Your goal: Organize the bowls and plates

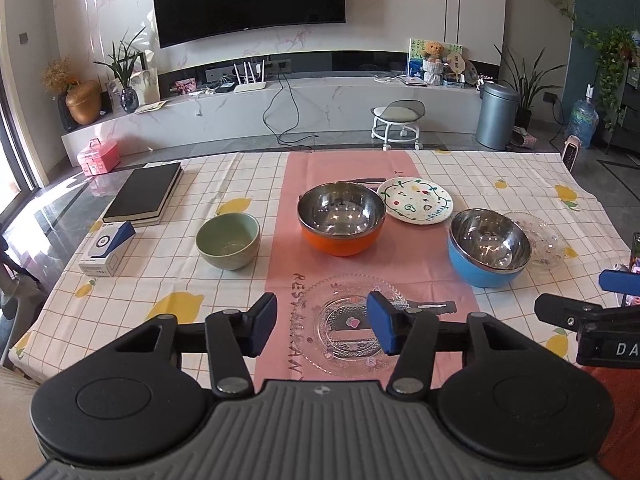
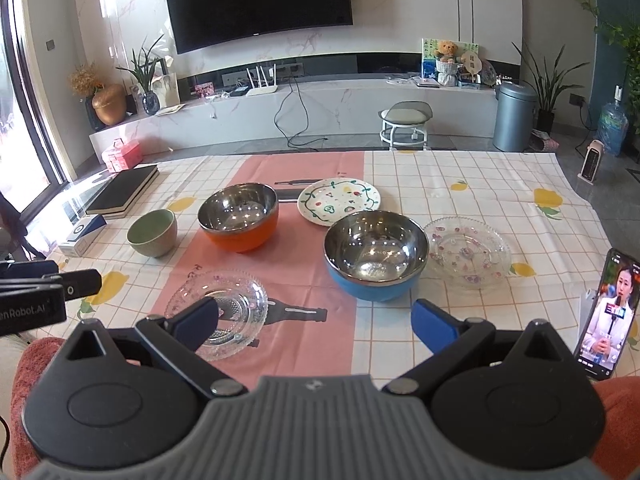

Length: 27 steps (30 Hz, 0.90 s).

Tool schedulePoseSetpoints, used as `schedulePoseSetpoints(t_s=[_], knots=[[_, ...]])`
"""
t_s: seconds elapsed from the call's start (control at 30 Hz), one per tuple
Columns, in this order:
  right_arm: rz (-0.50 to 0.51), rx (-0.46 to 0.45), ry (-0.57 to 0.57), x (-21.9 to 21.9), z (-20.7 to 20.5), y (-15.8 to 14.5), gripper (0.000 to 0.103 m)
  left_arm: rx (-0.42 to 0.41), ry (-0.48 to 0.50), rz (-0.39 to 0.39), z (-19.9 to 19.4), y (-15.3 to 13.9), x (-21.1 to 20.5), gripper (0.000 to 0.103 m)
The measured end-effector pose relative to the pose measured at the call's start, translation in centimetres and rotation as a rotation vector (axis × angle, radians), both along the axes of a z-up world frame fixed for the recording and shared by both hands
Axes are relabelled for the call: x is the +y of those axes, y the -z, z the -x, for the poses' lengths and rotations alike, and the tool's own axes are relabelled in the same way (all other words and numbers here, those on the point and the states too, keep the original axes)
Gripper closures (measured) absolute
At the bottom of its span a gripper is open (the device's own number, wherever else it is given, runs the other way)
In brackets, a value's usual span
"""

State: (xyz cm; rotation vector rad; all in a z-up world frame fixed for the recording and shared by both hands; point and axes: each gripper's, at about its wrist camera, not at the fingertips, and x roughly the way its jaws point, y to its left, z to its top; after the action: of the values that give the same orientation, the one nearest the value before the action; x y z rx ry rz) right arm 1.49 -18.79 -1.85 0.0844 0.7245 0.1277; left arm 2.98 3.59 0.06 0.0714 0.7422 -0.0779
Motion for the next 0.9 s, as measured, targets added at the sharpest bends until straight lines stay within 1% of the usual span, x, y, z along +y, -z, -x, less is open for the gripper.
schedulePoseSetpoints(t_s=[0.03,0.07,0.1,0.13,0.17,0.2,0.23,0.27,0.3,0.33,0.37,0.43,0.5,0.57,0.63,0.73,0.87,0.9], knots=[[0.002,0.003,-0.010,0.1,-0.3,0.4,0.008,0.010,0.011,0.017,-0.4,0.2,0.4,0.053],[0.000,0.010,-0.024,0.3,-0.6,0.8,0.012,0.028,0.024,0.037,-1.0,0.4,0.8,0.060],[-0.009,0.020,-0.036,0.3,-1.0,1.3,0.020,0.043,0.031,0.049,-1.4,0.6,1.1,0.064],[-0.024,0.032,-0.047,0.4,-1.4,1.8,0.026,0.055,0.043,0.056,-2.1,0.9,1.4,0.066],[-0.037,0.047,-0.055,0.6,-1.9,2.3,0.028,0.062,0.053,0.053,-2.6,1.0,1.6,0.069],[-0.048,0.061,-0.064,0.8,-2.5,2.9,0.032,0.073,0.067,0.044,-3.2,1.3,1.9,0.071],[-0.059,0.072,-0.078,1.0,-3.0,3.4,0.041,0.084,0.077,0.044,-3.9,1.6,2.2,0.072],[-0.072,0.085,-0.093,1.3,-3.6,4.1,0.046,0.097,0.085,0.056,-4.6,1.8,2.6,0.074],[-0.083,0.101,-0.101,1.5,-4.2,4.7,0.054,0.121,0.093,0.080,-5.5,2.4,3.2,0.079],[-0.092,0.116,-0.103,1.7,-4.8,5.3,0.061,0.144,0.100,0.106,-6.4,2.9,3.8,0.081],[-0.106,0.132,-0.108,1.9,-5.4,5.9,0.065,0.170,0.108,0.130,-7.2,3.5,4.4,0.084],[-0.138,0.169,-0.111,2.2,-6.7,7.2,0.081,0.219,0.121,0.145,-8.7,5.0,5.2,0.089],[-0.176,0.208,-0.109,2.4,-8.0,8.5,0.086,0.265,0.137,0.143,-10.0,6.6,5.9,0.092],[-0.204,0.240,-0.106,2.7,-9.3,9.9,0.088,0.307,0.140,0.141,-10.8,8.1,6.4,0.092],[-0.212,0.265,-0.100,3.1,-10.4,11.1,0.091,0.348,0.124,0.140,-11.7,9.6,6.8,0.092],[-0.222,0.299,-0.085,3.5,-12.1,12.8,0.091,0.399,0.103,0.140,-12.7,11.2,7.2,0.092],[-0.250,0.337,-0.072,3.7,-13.7,14.2,0.091,0.472,0.086,0.147,-14.1,12.8,7.3,0.090],[-0.257,0.341,-0.074,3.8,-14.0,14.4,0.088,0.490,0.082,0.155,-14.6,13.1,7.4,0.090]])
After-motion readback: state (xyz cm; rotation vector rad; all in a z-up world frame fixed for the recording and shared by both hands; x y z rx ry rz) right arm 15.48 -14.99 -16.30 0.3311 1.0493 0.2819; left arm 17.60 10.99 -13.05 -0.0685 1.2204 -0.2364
